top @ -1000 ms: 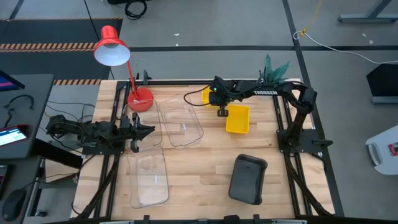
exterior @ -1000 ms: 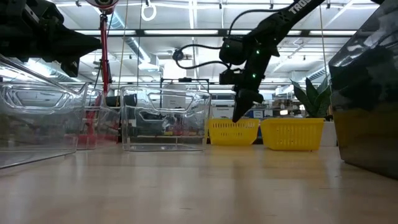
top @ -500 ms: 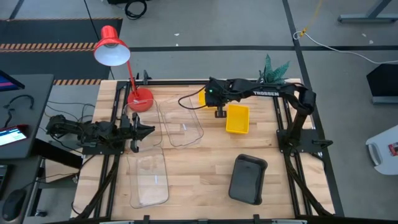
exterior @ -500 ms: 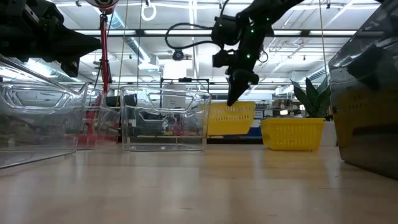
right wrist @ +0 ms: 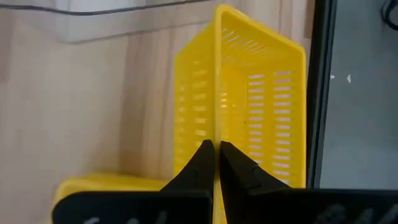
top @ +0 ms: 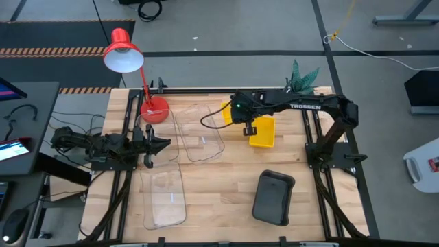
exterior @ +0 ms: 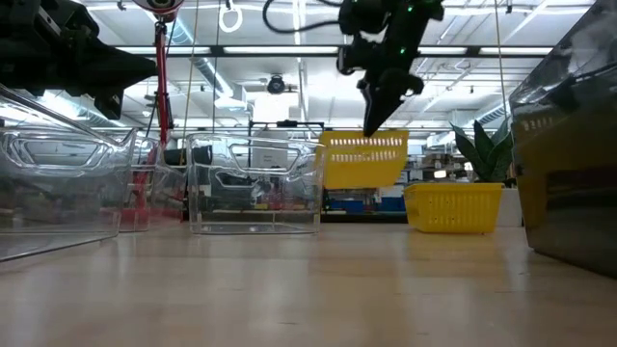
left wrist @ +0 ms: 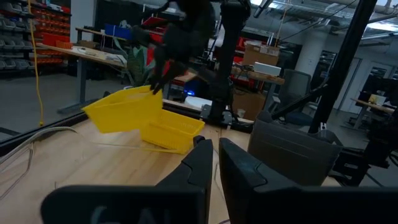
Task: Stack baskets by color
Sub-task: Stack the top yellow bin on the yellow bin
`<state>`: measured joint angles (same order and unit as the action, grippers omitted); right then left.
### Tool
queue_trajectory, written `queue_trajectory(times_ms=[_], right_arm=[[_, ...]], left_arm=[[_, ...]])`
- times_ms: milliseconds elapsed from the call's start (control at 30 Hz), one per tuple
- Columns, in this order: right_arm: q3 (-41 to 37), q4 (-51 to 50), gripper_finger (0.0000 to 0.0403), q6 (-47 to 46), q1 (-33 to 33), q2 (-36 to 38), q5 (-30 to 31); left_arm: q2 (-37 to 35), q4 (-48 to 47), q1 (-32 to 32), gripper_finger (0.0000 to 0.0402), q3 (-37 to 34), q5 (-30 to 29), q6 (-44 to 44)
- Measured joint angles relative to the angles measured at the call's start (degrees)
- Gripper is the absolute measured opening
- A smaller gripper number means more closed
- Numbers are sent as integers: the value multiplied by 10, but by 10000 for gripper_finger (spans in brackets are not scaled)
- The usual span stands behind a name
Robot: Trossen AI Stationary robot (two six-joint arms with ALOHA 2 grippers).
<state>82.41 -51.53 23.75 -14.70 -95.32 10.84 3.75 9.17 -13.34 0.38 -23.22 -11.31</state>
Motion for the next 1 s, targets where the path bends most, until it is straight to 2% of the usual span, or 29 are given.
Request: queue_trajectory(times_ms=[233,633,900,1000], right_arm=[[-24,-35,10,0,35,63,-35],[-190,22,10,6,61,205,-29],[-304,76,9,159,46,295,-30],[-339,83,7,268,33,326,-29]], left_arm=[[0,0,0,30,0,0,0],[0,0,0,35,0,0,0],[0,0,0,26,0,0,0],[0,0,0,31,0,0,0]])
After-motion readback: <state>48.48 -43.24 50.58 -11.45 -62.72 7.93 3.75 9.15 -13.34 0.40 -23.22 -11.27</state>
